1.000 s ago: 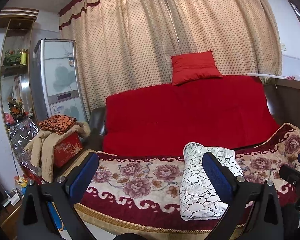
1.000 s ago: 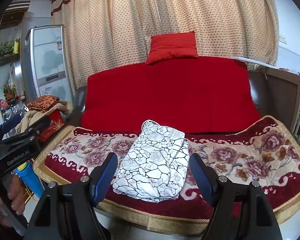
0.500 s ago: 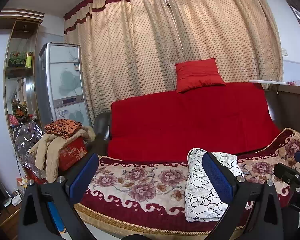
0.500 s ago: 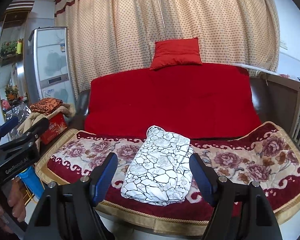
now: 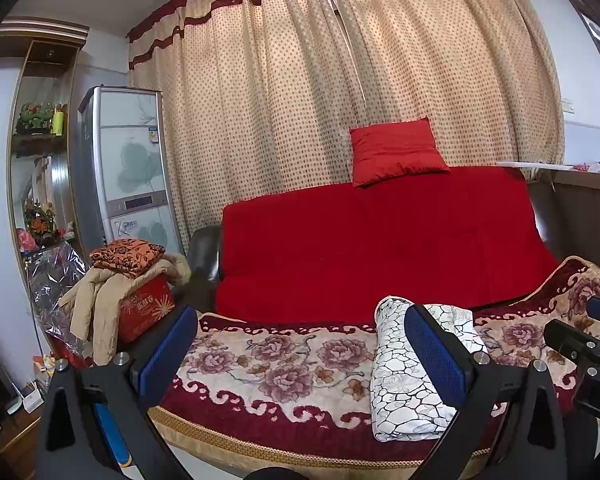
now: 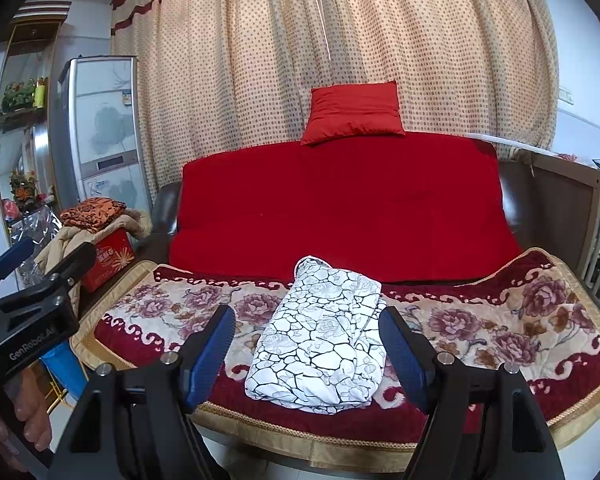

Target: Fold large clothes

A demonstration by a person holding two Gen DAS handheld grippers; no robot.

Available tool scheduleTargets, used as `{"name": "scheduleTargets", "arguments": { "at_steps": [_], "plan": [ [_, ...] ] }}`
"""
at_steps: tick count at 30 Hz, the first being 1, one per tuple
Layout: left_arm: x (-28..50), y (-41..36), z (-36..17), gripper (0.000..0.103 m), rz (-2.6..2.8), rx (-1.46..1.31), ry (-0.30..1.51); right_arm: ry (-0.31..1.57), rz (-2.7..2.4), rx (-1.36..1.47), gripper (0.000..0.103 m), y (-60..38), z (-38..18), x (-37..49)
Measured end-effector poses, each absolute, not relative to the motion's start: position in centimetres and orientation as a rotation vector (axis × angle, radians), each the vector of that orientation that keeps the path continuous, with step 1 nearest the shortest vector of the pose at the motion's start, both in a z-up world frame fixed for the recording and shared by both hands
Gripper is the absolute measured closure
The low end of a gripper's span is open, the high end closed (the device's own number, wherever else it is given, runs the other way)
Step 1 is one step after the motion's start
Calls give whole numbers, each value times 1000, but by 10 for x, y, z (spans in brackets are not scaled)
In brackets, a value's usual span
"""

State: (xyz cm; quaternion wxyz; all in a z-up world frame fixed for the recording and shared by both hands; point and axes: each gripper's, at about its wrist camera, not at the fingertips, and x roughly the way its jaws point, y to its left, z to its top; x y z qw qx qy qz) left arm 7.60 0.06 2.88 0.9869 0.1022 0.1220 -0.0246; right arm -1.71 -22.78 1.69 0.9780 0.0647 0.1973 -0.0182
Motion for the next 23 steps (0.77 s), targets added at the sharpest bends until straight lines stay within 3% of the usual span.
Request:
{"name": "scheduleTargets", "arguments": {
  "at_steps": [23],
  "plan": [
    [103, -8, 9, 0, -84, 202, 310, 431, -45, 136, 25, -232, 7, 2]
  ]
}}
